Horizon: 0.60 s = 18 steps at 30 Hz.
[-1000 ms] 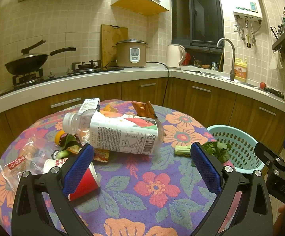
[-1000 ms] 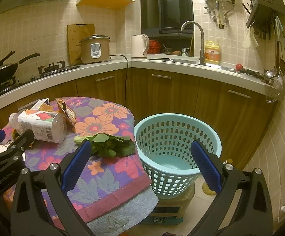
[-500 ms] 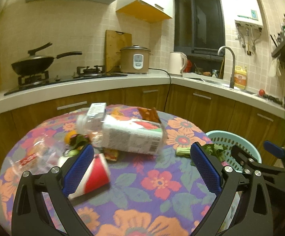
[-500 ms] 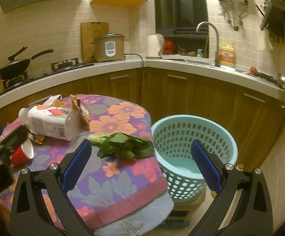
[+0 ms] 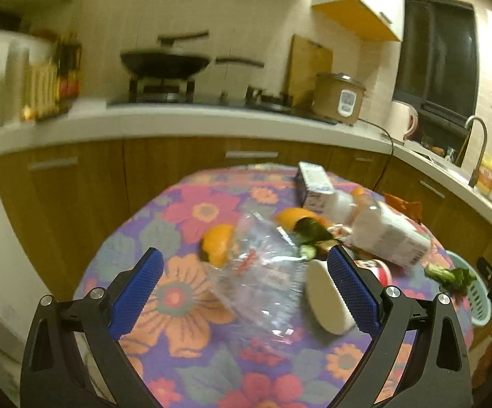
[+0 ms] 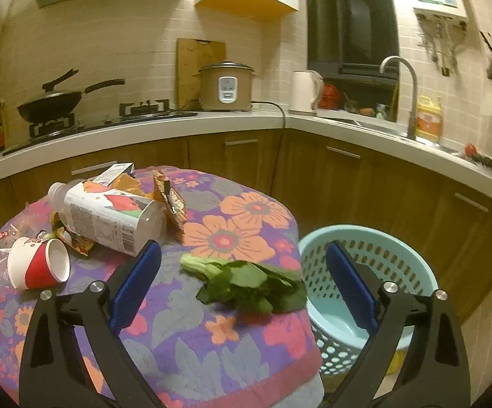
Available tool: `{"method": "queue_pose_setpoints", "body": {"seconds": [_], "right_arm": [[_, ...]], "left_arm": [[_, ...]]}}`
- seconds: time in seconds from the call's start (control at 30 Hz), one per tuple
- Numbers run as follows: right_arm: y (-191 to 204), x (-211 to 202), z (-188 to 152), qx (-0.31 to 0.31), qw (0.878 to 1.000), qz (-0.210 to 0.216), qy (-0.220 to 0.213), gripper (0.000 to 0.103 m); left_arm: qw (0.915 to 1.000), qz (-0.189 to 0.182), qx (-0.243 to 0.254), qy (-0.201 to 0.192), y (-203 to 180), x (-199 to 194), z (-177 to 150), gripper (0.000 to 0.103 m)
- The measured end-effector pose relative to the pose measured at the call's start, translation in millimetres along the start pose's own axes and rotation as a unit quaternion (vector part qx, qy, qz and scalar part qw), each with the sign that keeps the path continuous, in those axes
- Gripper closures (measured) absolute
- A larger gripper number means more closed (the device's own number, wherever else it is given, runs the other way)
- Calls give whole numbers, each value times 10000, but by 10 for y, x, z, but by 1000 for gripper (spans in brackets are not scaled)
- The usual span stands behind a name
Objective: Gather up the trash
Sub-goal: 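Grasp the clear plastic bag with the left tool while the right tool grasps the green leaves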
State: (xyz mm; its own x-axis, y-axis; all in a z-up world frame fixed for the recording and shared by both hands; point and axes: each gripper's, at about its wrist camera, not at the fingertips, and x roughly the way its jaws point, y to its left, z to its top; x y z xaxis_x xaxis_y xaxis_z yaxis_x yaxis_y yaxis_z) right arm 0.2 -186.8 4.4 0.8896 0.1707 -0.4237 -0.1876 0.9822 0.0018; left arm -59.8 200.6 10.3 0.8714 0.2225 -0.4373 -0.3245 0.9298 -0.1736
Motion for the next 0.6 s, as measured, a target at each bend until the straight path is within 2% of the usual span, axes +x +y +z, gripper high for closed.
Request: {"method": "queue_pose_setpoints", "body": {"seconds": [0.17,0.3,0.5,0.57,0.6], "right_arm": [[-23,170,-4,-39,9999,127,57,13],[-94,289,-47,-24,9996,208,205,13],[-163,481,-129,-44,9982,307,509,12],[-184,554,-154,20,9973,354,648,12],[-196,584,-169,49,9968,368,702,12]], "left_arm": [[9949,-314,-46,962,106,409,-11,10],[9893,-467,-183,1371,132,634,-89,19],[9837,-436,-103,1743,61,829,-177,49],[9822,-364,-13,1844,25,872,-201,67],[9818,-284,39,1880,6,893,-221,70]]}}
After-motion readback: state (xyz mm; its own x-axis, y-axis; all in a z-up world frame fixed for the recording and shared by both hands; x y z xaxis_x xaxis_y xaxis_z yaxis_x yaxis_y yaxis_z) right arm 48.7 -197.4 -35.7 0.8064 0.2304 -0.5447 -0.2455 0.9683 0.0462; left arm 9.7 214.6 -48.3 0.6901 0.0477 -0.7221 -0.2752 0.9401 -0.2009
